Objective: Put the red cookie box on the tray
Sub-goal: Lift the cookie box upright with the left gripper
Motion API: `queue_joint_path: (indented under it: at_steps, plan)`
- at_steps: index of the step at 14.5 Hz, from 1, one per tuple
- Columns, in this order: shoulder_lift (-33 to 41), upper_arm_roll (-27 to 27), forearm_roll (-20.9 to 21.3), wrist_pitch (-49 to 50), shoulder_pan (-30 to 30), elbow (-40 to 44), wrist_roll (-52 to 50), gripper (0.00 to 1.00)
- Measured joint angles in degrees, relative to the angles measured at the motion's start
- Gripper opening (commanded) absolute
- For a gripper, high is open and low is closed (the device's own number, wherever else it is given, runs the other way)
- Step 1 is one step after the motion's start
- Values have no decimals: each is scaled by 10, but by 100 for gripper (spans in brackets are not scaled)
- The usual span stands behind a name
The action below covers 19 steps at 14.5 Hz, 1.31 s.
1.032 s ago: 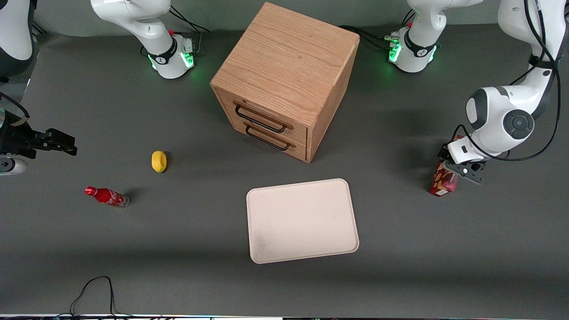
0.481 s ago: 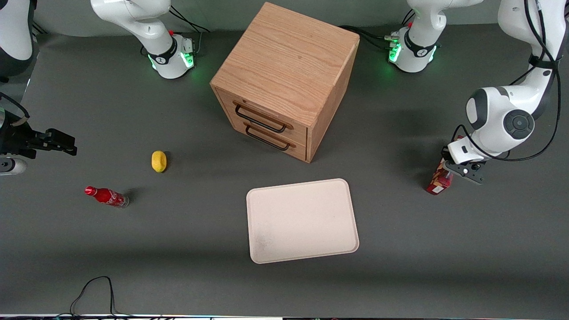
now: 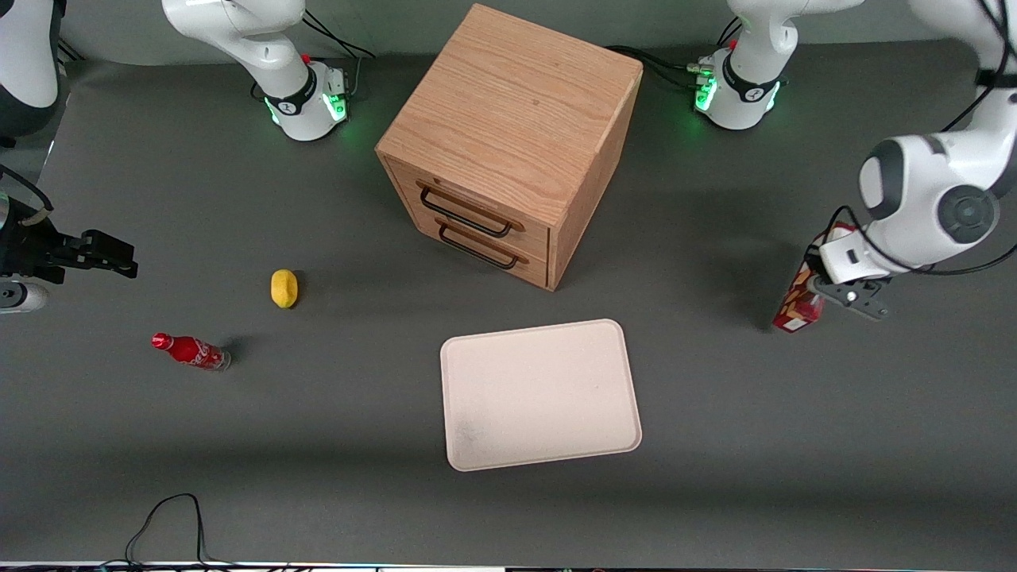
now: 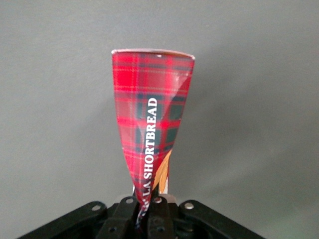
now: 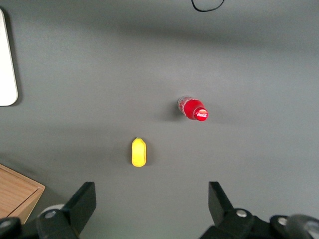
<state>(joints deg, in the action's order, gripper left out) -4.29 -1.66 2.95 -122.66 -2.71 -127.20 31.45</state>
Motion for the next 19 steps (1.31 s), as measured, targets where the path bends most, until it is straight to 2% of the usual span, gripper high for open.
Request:
queue_joint_path:
  at_steps: [4,7,10,15,19]
  plan:
    - [88,-1,1,256,-1,125,-2,0]
    - [106,-1,9,372,-1,219,-12,0]
    - [103,-1,11,404,-1,256,-20,0]
    - [93,7,11,404,-1,259,-46,0]
    - [82,80,4,404,2,269,-165,0]
